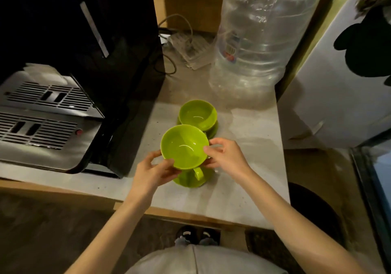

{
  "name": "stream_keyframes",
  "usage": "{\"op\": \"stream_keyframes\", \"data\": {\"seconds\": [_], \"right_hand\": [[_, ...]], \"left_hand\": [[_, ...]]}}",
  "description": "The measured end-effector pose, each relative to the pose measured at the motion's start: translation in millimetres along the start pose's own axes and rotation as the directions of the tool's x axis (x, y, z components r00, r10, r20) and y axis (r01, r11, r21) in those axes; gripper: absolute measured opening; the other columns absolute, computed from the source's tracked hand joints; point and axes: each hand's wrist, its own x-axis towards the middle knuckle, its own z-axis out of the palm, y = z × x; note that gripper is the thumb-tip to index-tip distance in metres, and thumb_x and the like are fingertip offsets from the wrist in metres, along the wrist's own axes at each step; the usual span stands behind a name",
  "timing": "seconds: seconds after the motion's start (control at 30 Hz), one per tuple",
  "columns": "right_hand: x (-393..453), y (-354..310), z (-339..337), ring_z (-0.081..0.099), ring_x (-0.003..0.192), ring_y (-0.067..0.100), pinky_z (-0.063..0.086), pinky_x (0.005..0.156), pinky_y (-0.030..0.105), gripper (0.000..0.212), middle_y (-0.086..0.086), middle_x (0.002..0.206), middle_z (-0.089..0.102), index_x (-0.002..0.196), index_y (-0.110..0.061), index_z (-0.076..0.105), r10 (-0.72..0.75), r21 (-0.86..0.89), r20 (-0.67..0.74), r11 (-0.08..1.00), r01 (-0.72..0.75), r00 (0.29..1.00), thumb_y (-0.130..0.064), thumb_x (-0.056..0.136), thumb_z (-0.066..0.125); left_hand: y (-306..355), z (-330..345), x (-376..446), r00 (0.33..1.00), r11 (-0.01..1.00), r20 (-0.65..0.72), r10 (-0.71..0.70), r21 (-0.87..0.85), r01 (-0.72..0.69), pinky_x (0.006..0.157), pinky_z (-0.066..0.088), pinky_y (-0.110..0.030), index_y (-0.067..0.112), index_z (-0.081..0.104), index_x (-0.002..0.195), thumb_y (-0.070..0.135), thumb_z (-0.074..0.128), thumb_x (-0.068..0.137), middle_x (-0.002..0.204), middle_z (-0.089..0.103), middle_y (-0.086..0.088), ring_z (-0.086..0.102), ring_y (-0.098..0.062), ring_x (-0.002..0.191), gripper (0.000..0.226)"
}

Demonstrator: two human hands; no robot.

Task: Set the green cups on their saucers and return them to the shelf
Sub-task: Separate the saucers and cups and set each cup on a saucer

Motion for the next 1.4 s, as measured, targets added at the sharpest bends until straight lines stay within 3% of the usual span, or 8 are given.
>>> {"op": "stream_keyframes", "data": {"seconds": [0.17,0.37,0.6,0.9,1.1,1.17,1.3,1.4], "right_hand": [[-2,15,6,0.061,0.059,0.018,0.056,0.05,0.021,0.039,0.018,0.096,0.06,0.12,0.004,0.054,0.036,-0.094,-0.013,0.995,-0.037,0.999,-0.008,0.084,0.063],[-2,24,2,0.066,0.076,0.03,0.059,0.07,0.039,0.038,0.023,0.103,0.066,0.12,0.003,0.057,0.033,-0.177,-0.021,0.984,-0.036,0.999,-0.01,0.085,0.063],[2,28,-4,0.067,0.077,0.03,0.058,0.066,0.033,0.038,0.026,0.107,0.067,0.121,0.001,0.059,0.033,-0.192,-0.05,0.98,-0.042,0.998,-0.011,0.084,0.063],[-2,27,-8,0.067,0.083,0.026,0.058,0.06,0.025,0.038,0.019,0.108,0.067,0.12,-0.003,0.059,0.028,-0.2,-0.035,0.979,-0.034,0.999,-0.015,0.084,0.064],[-3,29,-15,0.066,0.07,0.024,0.055,0.056,0.029,0.021,0.013,0.089,0.067,0.096,-0.011,0.064,-0.013,-0.246,-0.113,0.969,-0.015,0.993,-0.026,0.092,0.049],[1,31,-18,0.064,0.066,0.023,0.054,0.057,0.031,0.021,0.01,0.085,0.065,0.098,-0.011,0.061,0.037,-0.273,-0.12,0.959,-0.069,0.992,-0.024,0.093,0.047],[10,30,-16,0.067,0.061,0.025,0.057,0.052,0.03,0.019,0.014,0.077,0.065,0.098,-0.005,0.058,0.226,-0.211,-0.001,0.952,-0.221,0.974,-0.021,0.093,0.048],[17,33,-13,0.067,0.059,0.025,0.058,0.048,0.027,0.014,0.013,0.075,0.064,0.098,-0.005,0.055,0.264,-0.206,0.033,0.946,-0.252,0.964,-0.012,0.093,0.045]], "left_hand": [[-16,-6,3,0.996,0.996,-0.021,-0.083,-0.017,0.083,0.061,0.058,-0.025,0.017,0.048,0.109,0.007,0.057,0.085,0.079,0.07,-0.014,0.07,-0.017,0.061,0.027],[-28,-4,4,0.992,0.991,-0.013,-0.129,0.013,0.129,0.059,0.058,-0.022,0.014,0.048,0.117,0.008,0.057,0.085,0.087,0.068,-0.016,0.068,-0.023,0.076,0.034],[-33,1,9,0.991,0.991,-0.011,-0.131,0.028,0.131,0.058,0.058,-0.02,0.01,0.045,0.126,0.007,0.058,0.084,0.086,0.068,-0.015,0.068,-0.023,0.076,0.043],[-35,-2,10,0.99,0.989,0.047,-0.135,0.069,0.132,0.061,0.059,-0.024,0.015,0.046,0.117,0.01,0.059,0.084,0.086,0.07,-0.01,0.071,-0.011,0.059,0.036],[-26,-21,15,0.996,0.937,-0.089,-0.004,0.347,0.035,0.064,0.056,-0.033,0.009,0.056,0.107,0.033,0.055,0.086,0.082,0.067,-0.011,0.067,-0.025,0.077,0.033],[-22,-31,21,0.993,0.922,-0.108,-0.049,0.377,0.087,0.061,0.055,-0.032,0.008,0.057,0.105,0.03,0.052,0.089,0.081,0.066,-0.011,0.065,-0.025,0.074,0.028],[-17,-39,31,0.961,0.876,0.062,-0.268,0.431,0.217,0.06,0.059,-0.031,0.009,0.06,0.1,0.025,0.056,0.088,0.09,0.07,-0.015,0.071,-0.021,0.068,0.021],[-21,-36,40,0.963,0.903,0.077,-0.26,0.374,0.214,0.056,0.059,-0.027,0.003,0.063,0.098,0.017,0.059,0.085,0.084,0.072,-0.017,0.071,-0.014,0.058,0.019]]}}
